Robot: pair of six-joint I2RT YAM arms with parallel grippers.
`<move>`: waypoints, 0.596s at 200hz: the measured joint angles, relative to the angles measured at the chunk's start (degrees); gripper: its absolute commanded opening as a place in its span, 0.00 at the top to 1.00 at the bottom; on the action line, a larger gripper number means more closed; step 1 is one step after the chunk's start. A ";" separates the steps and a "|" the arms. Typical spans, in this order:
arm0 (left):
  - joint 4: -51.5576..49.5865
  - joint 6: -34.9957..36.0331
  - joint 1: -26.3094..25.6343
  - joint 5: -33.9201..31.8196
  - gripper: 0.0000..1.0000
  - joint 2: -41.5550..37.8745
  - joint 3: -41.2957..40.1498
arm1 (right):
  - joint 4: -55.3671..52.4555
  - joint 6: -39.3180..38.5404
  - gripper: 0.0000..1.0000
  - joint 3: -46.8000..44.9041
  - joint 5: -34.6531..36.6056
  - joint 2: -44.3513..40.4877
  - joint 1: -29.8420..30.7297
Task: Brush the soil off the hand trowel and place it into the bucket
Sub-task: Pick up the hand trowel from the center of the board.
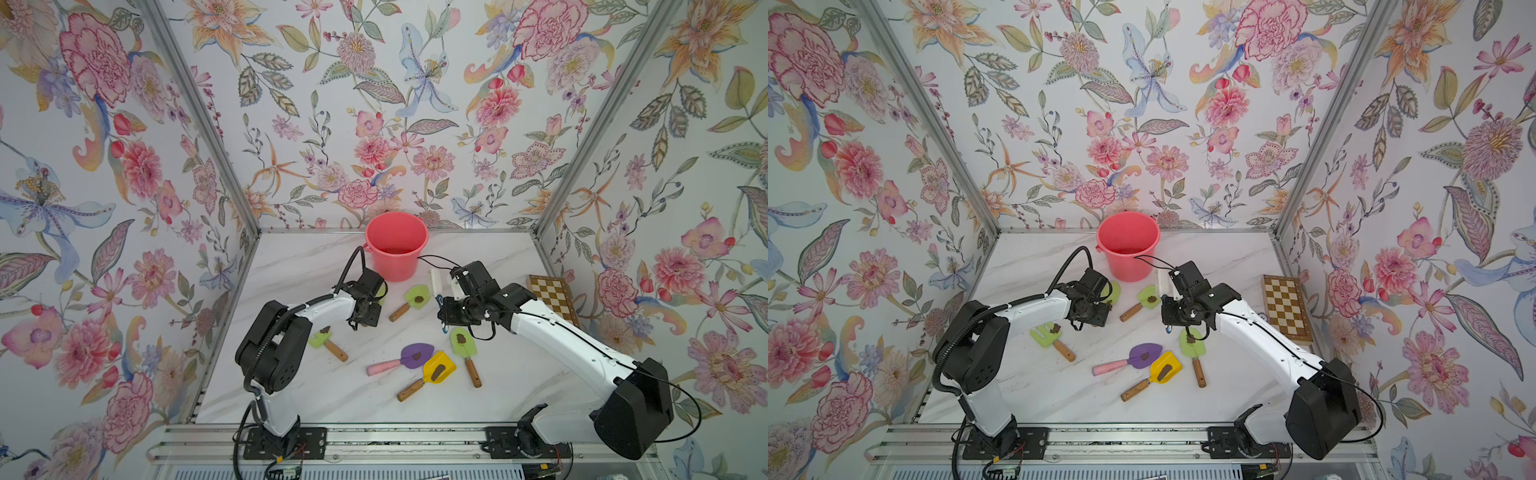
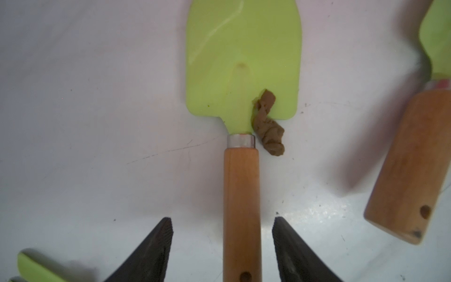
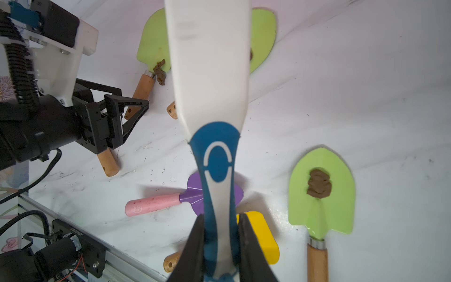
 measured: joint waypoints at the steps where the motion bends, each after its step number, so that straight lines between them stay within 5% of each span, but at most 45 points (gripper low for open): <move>1: 0.02 0.00 0.00 0.00 0.39 0.02 0.00 | 0.02 -0.02 0.95 0.00 0.00 0.00 0.00; 119: 0.74 1.01 -0.33 -0.02 0.72 0.81 -0.44 | 1.95 -0.02 0.94 -0.17 -0.04 0.15 0.00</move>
